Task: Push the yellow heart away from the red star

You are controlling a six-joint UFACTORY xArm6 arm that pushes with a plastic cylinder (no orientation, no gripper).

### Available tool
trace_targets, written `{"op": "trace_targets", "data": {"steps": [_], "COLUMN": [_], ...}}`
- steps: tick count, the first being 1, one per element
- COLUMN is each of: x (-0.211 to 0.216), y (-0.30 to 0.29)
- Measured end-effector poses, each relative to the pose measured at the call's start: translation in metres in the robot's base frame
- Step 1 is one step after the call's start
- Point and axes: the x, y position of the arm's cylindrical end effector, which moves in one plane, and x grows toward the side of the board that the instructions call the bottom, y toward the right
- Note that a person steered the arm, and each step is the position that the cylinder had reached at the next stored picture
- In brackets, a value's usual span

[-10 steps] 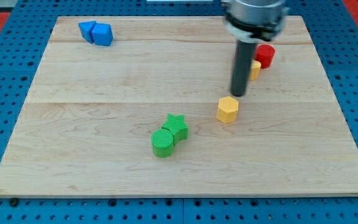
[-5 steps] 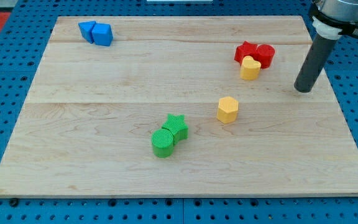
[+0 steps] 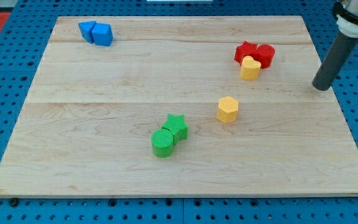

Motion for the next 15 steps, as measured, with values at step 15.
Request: {"op": "trace_targets", "data": {"steps": [15], "x": [-0.044], "y": [-0.137]}}
